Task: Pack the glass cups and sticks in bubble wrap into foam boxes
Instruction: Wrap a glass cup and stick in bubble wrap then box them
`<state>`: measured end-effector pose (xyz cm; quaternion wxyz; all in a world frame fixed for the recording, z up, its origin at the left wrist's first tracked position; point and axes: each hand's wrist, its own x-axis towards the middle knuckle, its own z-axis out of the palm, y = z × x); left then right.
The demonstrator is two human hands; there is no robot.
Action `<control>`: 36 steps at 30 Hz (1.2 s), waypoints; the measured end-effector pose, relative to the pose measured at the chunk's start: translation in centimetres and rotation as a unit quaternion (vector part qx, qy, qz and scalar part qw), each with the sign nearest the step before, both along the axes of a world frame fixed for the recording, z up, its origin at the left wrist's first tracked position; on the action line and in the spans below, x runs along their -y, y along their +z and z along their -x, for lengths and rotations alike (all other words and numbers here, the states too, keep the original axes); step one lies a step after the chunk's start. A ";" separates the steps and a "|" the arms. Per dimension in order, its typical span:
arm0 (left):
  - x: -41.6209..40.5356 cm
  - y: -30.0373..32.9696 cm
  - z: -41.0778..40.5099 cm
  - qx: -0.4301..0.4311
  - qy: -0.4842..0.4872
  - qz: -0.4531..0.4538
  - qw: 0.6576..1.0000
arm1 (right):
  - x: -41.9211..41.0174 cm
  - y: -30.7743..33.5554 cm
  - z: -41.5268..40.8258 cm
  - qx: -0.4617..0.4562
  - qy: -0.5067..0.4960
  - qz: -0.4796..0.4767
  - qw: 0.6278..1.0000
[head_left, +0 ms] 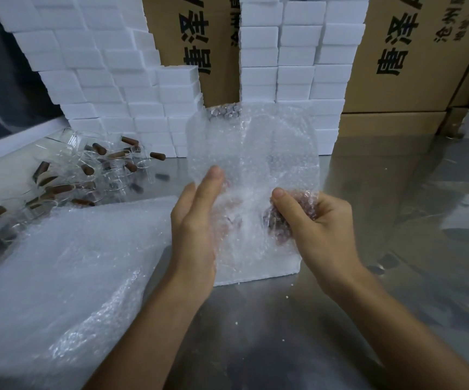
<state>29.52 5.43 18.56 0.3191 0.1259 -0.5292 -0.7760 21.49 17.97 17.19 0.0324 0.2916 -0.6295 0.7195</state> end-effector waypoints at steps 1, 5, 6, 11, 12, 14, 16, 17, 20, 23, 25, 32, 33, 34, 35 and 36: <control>0.1 -0.1 0.0 0.004 -0.002 0.005 1.000 | 0.0 0.0 -0.1 0.000 -0.004 0.002 1.000; 0.1 -0.3 0.1 0.039 0.009 0.012 0.999 | 0.1 -0.2 -0.2 0.008 -0.005 -0.004 1.000; 0.1 -0.3 0.2 0.050 0.022 0.014 0.998 | 0.1 -0.2 -0.1 0.011 -0.002 -0.010 1.000; 0.4 -0.3 0.3 0.050 0.044 0.010 0.998 | 0.0 -0.4 0.2 -0.005 -0.030 -0.051 0.998; 0.5 -0.3 0.2 0.049 0.046 0.011 0.998 | -0.2 -0.5 0.2 -0.028 -0.065 -0.055 0.996; 0.8 -0.2 0.1 0.048 0.052 0.015 0.997 | -0.6 -0.3 0.6 -0.145 -0.154 -0.057 0.976; 0.9 -0.1 0.0 0.041 0.045 0.017 0.998 | -0.9 -0.1 0.6 -0.291 -0.188 -0.067 0.936; 0.9 -0.1 0.0 0.035 0.037 0.018 0.999 | -0.9 -0.2 0.5 -0.331 -0.173 -0.079 0.924; 1.0 0.0 -0.1 0.015 0.011 0.009 1.000 | -0.5 -0.4 0.2 -0.318 -0.096 -0.161 0.929; 0.9 0.1 -0.1 0.007 0.003 -0.008 1.000 | -0.5 -0.6 0.0 -0.262 -0.040 -0.192 0.945; 0.8 0.2 -0.1 0.010 0.006 -0.015 1.000 | -0.5 -0.7 0.1 -0.241 -0.008 -0.167 0.956; 0.9 0.7 -0.4 0.012 0.004 -0.037 0.999 | -0.2 -0.7 -0.3 -0.312 -0.031 -0.164 0.935; 0.9 0.6 -0.4 0.010 0.001 -0.039 0.999 | -0.3 -0.7 -0.3 -0.305 -0.031 -0.150 0.940; 0.9 0.7 -0.4 0.005 -0.003 -0.043 0.999 | -0.3 -0.6 -0.3 -0.294 -0.029 -0.137 0.946; 0.8 0.7 -0.4 -0.003 -0.011 -0.046 0.999 | -0.3 -0.7 -0.3 -0.279 -0.026 -0.124 0.952; 0.9 0.8 -0.4 -0.012 -0.018 -0.047 0.999 | -0.2 -0.8 -0.2 -0.262 -0.022 -0.114 0.958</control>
